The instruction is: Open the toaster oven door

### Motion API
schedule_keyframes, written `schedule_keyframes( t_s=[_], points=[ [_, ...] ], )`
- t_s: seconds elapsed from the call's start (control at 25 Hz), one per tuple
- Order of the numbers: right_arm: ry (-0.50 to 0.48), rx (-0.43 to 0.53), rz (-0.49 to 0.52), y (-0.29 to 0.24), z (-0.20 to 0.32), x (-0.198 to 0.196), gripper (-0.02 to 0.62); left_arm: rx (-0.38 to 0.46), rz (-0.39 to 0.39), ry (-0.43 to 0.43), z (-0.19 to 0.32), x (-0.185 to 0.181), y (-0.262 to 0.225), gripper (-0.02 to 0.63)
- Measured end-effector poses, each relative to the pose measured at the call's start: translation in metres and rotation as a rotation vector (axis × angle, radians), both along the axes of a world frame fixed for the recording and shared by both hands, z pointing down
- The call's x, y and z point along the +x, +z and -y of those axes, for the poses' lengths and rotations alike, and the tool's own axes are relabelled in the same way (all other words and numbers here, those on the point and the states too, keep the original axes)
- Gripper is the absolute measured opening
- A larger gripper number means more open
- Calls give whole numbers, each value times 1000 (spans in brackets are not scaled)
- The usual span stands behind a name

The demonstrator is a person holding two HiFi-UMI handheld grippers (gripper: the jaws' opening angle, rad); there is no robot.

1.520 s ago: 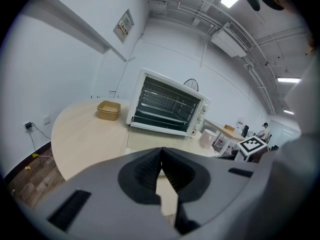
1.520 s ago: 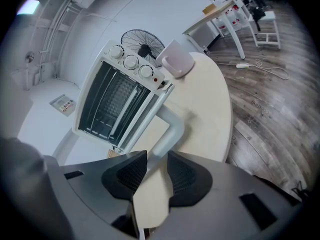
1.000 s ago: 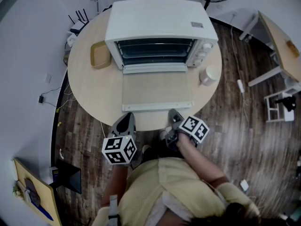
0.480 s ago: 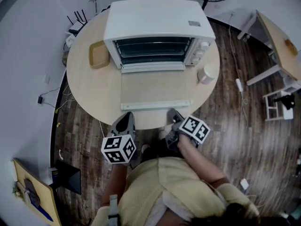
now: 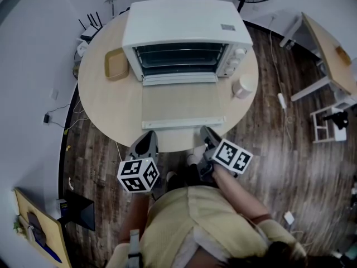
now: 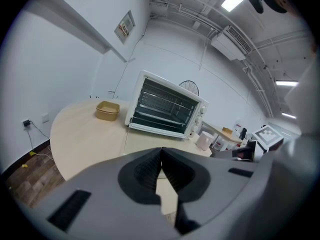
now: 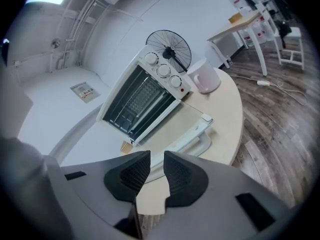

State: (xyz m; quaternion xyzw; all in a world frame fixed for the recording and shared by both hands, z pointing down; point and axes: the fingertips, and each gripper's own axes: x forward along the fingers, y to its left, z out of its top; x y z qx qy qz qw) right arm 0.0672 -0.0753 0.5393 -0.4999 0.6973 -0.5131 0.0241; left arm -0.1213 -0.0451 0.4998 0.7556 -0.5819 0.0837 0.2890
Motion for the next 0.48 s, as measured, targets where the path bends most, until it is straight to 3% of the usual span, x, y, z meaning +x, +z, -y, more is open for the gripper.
schedule_keyframes(
  t_s=[0.48],
  points=[
    [-117, 281, -320, -45, 11, 4, 5, 19, -11, -7, 2, -1, -7, 2]
  ],
)
